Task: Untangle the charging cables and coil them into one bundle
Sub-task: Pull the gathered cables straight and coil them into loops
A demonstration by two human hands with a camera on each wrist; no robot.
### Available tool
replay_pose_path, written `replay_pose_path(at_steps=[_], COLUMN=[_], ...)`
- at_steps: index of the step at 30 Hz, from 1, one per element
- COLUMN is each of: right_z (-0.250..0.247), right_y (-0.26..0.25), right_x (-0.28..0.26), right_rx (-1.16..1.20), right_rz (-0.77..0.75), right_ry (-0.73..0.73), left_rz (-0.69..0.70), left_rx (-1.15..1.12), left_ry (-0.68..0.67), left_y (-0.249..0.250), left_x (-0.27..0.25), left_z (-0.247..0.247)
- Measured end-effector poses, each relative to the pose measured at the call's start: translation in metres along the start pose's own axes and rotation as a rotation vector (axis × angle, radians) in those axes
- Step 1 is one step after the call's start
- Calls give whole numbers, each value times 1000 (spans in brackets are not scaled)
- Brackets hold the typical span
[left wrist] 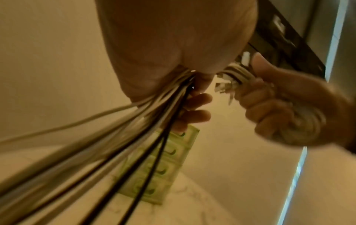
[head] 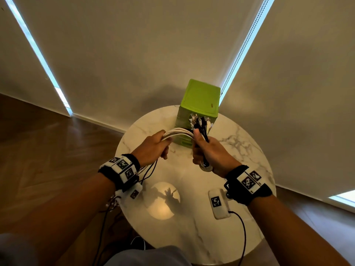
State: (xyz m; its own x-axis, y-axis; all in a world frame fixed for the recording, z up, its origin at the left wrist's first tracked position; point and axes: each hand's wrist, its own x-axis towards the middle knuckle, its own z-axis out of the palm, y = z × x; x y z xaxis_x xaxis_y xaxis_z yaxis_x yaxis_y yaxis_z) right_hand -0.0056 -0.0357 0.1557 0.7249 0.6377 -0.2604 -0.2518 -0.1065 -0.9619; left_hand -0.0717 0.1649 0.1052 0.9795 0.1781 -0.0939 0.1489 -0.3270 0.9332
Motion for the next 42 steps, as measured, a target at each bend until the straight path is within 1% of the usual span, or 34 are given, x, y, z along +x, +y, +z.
replay_pose_path(at_steps=[2,4,6,9,10,13,16,19,21,23,26,29,31,33,35,36,37,39,40,41,42], right_z=[5,11,16,25,28,30,27,23,18,15,13,15,17,20,18,16,15,16,19,22,25], right_y=[3,7,13,21,22,20,16,12,12,13,17,22,22,20,15,12,9,4,1,-1,-3], right_x=[-1,-2,-2,1,2,7,12,14,14,17,20,18,15,14,14,15,15,15,14,14,14], right_rx=[-55,-116,-222,-346,-395,-486,-556,-584,-538,-497,-429,-231,-95,53,182,211,222,251,276,294,310], right_rz=[-62,-102,-121,-157,-187,-301,-295,-241,-182,-129,-99,-104,-96,-82,-54,-39,-31,-35,-44,-60,-77], right_ry=[17,41,43,10,-5,-60,-68,-94,-124,-132,-80,-111,-76,-12,77,116,142,145,135,124,110], left_rz=[-77,-125,-125,-89,-103,-188,-264,-294,-284,-260,-189,-142,-93,-58,-49,-61,-71,-40,-22,-34,-76], left_rx=[-282,-436,-519,-646,-691,-810,-925,-1010,-986,-921,-757,-559,-568,-618,-537,-450,-336,-59,30,37,-16], left_ry=[30,15,-2,-21,-15,65,50,-37,-61,-53,-85,-128,-143,-215,-296,-353,-446,-642,-680,-675,-639], left_y=[15,27,36,48,50,49,50,58,59,60,58,65,67,61,44,34,26,14,12,11,12], left_x=[6,12,14,10,10,16,19,17,17,17,20,21,22,18,10,5,0,-8,-10,-11,-13], left_z=[3,6,10,15,16,19,23,24,26,26,23,18,17,17,18,19,21,31,35,40,44])
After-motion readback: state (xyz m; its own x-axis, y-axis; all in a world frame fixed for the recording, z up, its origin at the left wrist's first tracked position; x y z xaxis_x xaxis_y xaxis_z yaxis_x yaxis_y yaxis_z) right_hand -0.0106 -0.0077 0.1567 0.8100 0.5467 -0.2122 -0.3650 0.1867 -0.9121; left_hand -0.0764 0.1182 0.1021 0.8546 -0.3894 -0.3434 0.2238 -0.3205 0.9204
